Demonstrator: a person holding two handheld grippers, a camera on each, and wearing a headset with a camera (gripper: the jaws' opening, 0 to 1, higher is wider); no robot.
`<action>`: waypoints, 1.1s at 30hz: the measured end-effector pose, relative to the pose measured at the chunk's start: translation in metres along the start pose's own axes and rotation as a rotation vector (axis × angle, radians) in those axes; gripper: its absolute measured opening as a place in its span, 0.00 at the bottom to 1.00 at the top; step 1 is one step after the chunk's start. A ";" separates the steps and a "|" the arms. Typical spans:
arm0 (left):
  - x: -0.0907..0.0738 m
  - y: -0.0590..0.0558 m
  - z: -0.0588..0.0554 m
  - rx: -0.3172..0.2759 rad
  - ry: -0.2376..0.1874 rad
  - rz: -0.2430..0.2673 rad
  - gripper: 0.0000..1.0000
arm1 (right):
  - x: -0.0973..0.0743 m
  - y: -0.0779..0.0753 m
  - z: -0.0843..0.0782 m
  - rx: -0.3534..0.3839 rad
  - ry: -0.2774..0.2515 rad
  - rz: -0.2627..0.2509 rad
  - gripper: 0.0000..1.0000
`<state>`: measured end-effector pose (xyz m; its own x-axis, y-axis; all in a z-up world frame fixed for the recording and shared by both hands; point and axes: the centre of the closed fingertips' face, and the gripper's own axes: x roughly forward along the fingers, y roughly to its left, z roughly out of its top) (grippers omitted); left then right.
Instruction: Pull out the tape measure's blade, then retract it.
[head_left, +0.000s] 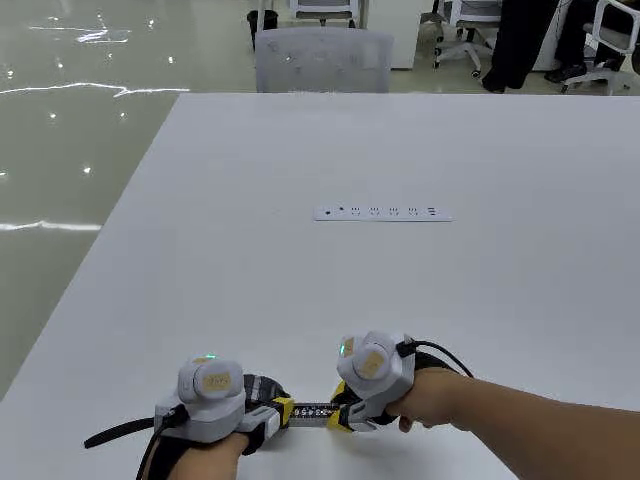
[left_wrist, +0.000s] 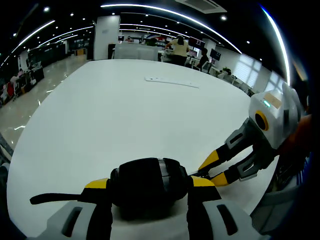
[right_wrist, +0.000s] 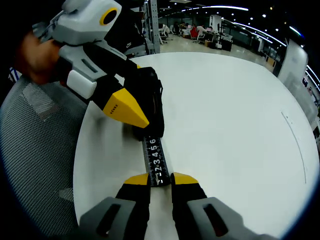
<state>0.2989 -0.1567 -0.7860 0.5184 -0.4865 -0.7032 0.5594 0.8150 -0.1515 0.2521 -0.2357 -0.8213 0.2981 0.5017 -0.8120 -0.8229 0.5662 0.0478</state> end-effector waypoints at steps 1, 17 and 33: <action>0.000 0.000 0.000 0.002 -0.001 0.000 0.57 | 0.001 0.001 0.002 0.002 -0.001 0.003 0.14; 0.000 0.000 0.002 -0.014 -0.001 0.004 0.56 | 0.011 0.001 0.016 -0.012 -0.013 0.002 0.14; 0.000 0.000 0.002 -0.016 0.002 -0.004 0.56 | 0.024 0.007 0.034 -0.046 -0.036 0.023 0.14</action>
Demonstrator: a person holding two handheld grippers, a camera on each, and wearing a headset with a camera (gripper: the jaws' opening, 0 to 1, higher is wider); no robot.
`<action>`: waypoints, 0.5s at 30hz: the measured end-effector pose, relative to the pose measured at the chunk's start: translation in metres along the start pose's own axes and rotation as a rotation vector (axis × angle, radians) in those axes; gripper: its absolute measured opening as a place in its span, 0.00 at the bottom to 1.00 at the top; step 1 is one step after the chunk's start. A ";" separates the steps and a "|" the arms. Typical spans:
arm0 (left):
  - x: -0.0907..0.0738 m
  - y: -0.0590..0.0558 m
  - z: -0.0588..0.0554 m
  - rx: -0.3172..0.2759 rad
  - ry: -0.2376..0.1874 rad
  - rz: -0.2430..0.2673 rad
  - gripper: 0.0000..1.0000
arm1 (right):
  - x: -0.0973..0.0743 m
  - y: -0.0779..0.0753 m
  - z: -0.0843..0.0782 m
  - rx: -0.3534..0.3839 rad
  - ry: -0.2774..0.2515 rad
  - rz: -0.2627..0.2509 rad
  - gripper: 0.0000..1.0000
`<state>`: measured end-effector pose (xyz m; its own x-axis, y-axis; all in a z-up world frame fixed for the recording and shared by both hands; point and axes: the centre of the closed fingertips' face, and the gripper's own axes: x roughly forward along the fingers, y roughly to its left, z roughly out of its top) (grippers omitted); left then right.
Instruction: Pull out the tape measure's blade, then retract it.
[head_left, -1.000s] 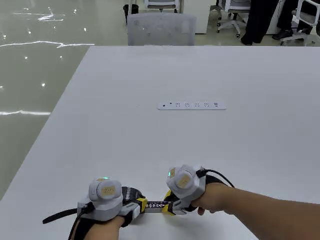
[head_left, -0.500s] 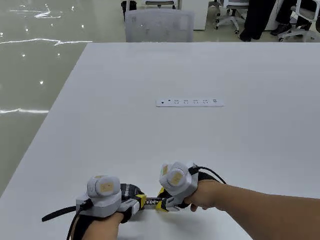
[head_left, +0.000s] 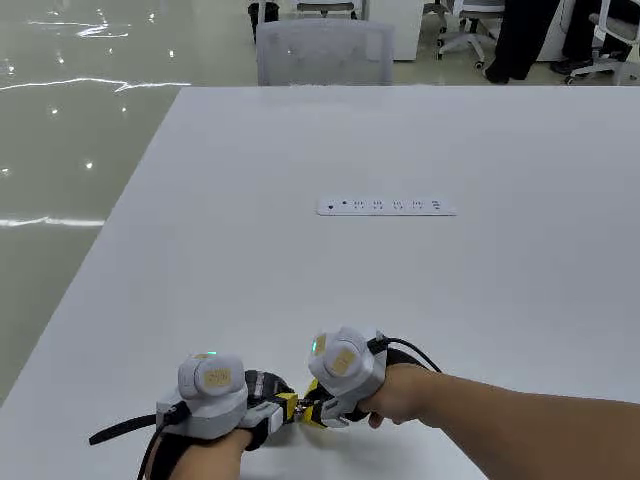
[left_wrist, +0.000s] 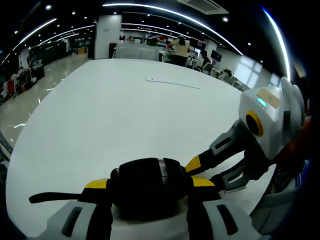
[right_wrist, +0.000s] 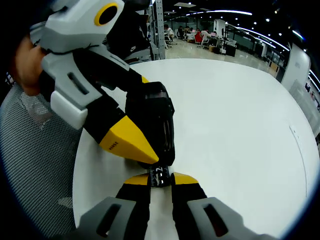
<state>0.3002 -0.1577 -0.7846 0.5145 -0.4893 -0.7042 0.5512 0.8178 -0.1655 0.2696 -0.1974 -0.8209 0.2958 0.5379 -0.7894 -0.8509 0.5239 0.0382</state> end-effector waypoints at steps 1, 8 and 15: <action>0.000 0.000 0.000 -0.001 0.000 0.000 0.56 | 0.000 0.001 0.000 -0.003 0.002 0.002 0.14; 0.001 0.001 0.000 -0.003 -0.005 0.002 0.57 | 0.001 0.000 0.000 -0.003 -0.002 -0.006 0.15; 0.000 0.001 0.000 -0.002 -0.011 0.002 0.57 | -0.002 0.002 -0.004 -0.014 0.006 -0.009 0.15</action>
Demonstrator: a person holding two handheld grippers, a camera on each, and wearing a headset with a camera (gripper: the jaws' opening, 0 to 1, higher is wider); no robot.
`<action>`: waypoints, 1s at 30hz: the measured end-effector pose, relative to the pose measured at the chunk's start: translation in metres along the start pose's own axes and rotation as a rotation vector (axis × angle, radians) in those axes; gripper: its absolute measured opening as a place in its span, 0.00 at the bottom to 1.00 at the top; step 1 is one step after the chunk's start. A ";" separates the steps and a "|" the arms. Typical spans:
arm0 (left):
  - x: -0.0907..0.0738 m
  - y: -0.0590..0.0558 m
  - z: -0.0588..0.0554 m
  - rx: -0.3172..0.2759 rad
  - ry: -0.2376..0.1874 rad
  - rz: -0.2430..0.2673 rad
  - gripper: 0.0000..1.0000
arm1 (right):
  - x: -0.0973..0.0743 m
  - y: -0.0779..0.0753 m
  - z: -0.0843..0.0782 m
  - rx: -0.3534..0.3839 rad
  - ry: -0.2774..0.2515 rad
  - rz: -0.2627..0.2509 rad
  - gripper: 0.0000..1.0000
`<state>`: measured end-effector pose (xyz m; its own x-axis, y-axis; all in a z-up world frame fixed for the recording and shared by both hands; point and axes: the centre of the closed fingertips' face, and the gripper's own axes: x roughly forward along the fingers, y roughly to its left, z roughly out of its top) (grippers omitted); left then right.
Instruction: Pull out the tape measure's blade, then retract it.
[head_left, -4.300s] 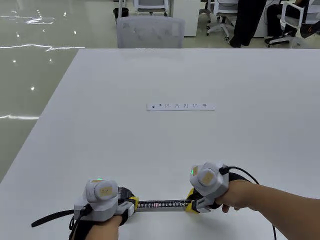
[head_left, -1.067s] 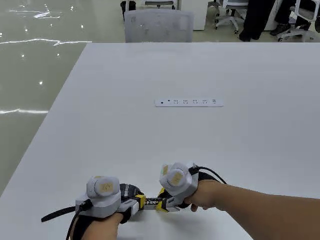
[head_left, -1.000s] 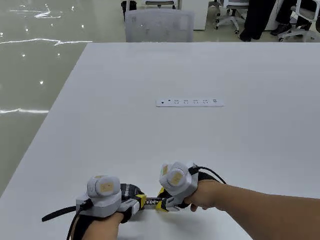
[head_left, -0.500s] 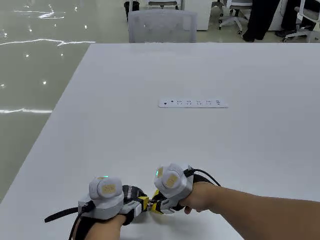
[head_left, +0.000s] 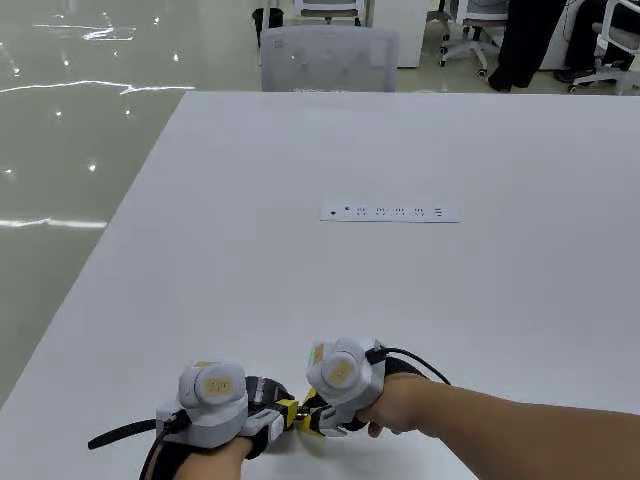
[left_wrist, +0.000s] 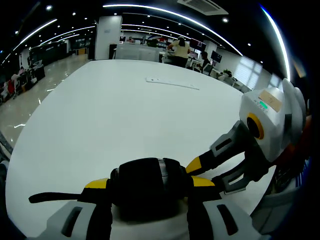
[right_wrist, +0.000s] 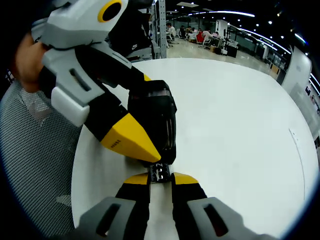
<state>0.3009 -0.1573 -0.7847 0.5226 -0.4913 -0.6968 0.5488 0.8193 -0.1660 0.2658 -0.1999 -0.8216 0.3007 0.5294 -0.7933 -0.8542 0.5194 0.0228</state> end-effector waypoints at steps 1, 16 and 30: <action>0.000 0.000 0.000 0.000 0.000 0.000 0.57 | 0.000 0.000 0.000 -0.008 -0.001 0.000 0.15; -0.001 0.000 -0.001 -0.003 -0.011 -0.004 0.57 | 0.005 0.001 0.007 0.006 -0.003 0.002 0.14; -0.007 -0.002 0.003 0.059 -0.047 -0.049 0.58 | 0.006 0.000 0.007 -0.020 0.042 -0.033 0.16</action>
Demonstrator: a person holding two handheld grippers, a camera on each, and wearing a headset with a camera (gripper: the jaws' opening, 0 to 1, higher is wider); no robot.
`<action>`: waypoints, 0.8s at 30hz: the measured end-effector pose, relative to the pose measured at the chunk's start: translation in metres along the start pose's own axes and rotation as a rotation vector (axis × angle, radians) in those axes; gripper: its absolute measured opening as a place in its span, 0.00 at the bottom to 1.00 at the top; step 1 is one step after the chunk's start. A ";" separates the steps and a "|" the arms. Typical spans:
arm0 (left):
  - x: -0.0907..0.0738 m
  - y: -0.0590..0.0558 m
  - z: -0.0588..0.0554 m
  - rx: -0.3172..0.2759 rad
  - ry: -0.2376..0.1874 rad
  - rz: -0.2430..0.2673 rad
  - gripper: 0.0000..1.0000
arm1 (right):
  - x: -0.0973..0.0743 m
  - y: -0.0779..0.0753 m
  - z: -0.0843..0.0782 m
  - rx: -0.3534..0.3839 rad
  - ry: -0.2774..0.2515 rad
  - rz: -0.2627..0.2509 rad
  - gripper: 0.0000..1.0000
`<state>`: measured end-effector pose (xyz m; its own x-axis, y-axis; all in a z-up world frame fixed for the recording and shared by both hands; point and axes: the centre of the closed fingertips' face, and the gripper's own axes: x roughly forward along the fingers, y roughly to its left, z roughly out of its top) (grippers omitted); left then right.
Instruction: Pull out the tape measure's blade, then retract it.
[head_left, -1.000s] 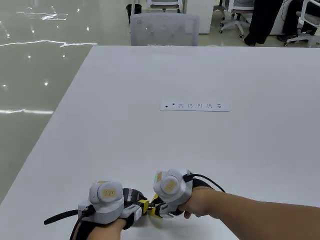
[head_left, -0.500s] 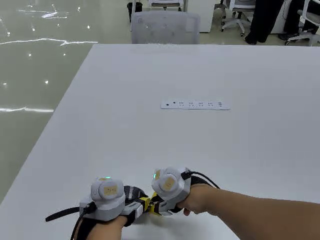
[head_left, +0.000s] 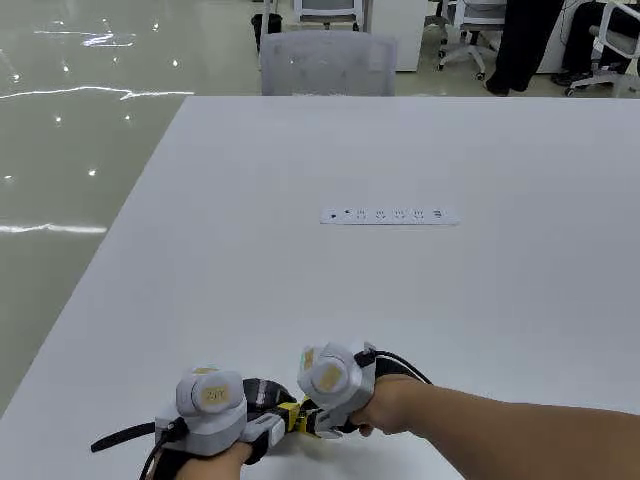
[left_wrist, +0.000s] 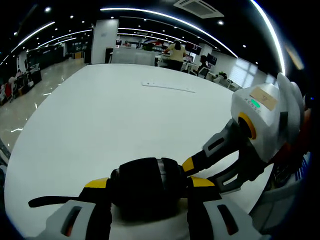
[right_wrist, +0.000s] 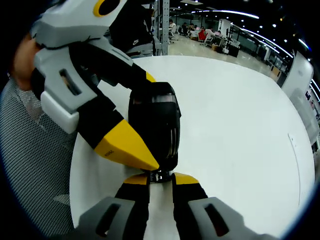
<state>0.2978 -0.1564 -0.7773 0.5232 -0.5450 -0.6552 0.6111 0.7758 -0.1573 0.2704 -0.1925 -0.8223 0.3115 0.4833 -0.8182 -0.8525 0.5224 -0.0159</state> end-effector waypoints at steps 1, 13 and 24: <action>-0.001 0.000 0.002 0.016 -0.001 -0.005 0.57 | 0.000 -0.002 -0.001 0.009 0.003 -0.015 0.18; -0.023 0.015 0.028 0.103 -0.073 -0.140 0.94 | -0.026 0.004 -0.003 0.102 -0.077 -0.083 0.40; -0.043 0.004 0.013 0.165 -0.092 -0.309 1.00 | -0.100 -0.002 -0.046 0.252 -0.182 -0.194 0.60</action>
<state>0.2851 -0.1344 -0.7407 0.3457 -0.7778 -0.5249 0.8323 0.5125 -0.2113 0.2222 -0.2740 -0.7668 0.5459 0.4633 -0.6981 -0.6469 0.7625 0.0002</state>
